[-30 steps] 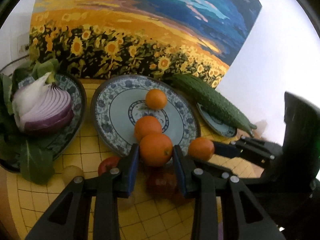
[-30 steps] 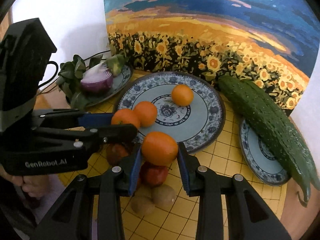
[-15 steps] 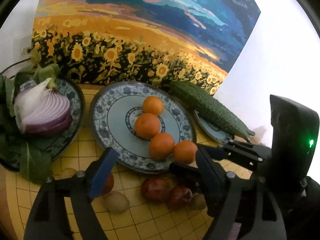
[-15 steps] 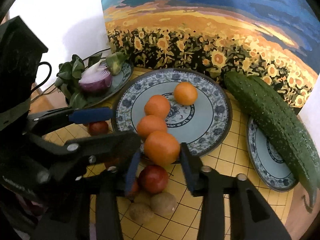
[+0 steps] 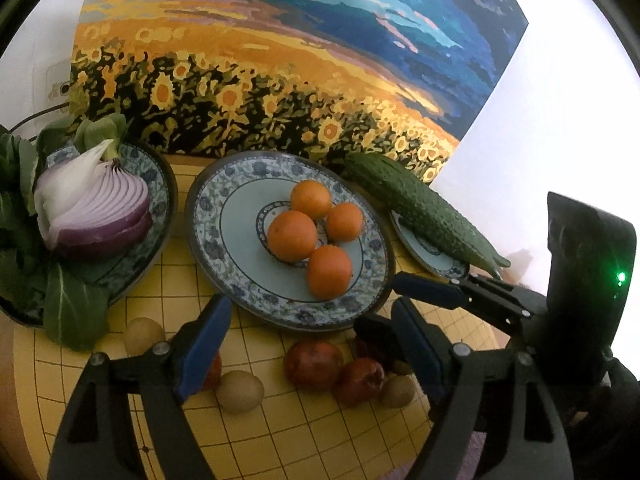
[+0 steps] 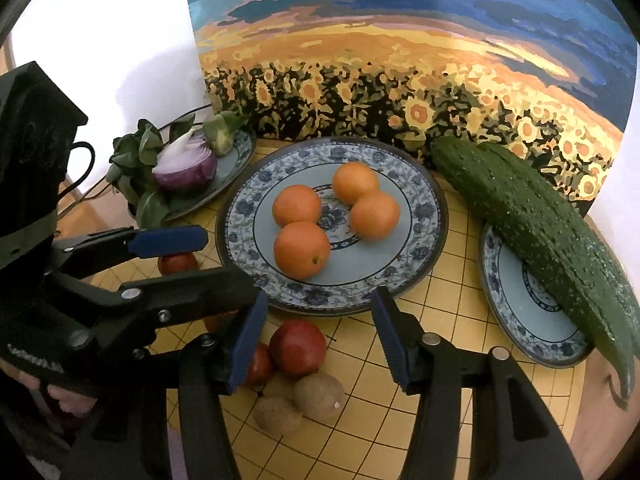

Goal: Organize fruits
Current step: 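Lift both open tools away from the plate of oranges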

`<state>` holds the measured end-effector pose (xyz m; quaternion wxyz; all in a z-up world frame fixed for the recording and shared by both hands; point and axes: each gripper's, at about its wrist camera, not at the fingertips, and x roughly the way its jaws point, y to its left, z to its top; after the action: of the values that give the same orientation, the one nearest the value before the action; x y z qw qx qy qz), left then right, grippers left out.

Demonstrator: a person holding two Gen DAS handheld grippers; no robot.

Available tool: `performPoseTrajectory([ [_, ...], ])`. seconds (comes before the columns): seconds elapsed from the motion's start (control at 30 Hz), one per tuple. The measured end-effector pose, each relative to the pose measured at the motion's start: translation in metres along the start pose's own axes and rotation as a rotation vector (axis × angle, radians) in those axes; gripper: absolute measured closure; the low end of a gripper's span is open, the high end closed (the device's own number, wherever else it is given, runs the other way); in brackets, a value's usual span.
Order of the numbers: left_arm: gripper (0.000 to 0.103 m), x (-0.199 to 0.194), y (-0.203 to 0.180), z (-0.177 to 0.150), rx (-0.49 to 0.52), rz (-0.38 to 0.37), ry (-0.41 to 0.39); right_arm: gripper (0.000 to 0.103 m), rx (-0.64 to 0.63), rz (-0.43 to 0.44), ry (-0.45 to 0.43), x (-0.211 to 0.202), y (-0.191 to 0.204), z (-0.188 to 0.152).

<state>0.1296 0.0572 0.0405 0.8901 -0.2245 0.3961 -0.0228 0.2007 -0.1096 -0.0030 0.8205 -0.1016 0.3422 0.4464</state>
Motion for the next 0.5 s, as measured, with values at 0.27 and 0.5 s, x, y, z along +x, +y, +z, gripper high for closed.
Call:
performPoseTrajectory([
  [0.27, 0.018, -0.0013, 0.0001, -0.0007, -0.005, 0.001, 0.0, 0.048, -0.007, 0.009, 0.004, 0.0006, 0.003, 0.0004],
  [0.5, 0.018, -0.0059, -0.0022, -0.0033, -0.019, -0.007, -0.001, 0.048, -0.007, 0.003, 0.006, -0.0053, 0.0046, -0.0009],
])
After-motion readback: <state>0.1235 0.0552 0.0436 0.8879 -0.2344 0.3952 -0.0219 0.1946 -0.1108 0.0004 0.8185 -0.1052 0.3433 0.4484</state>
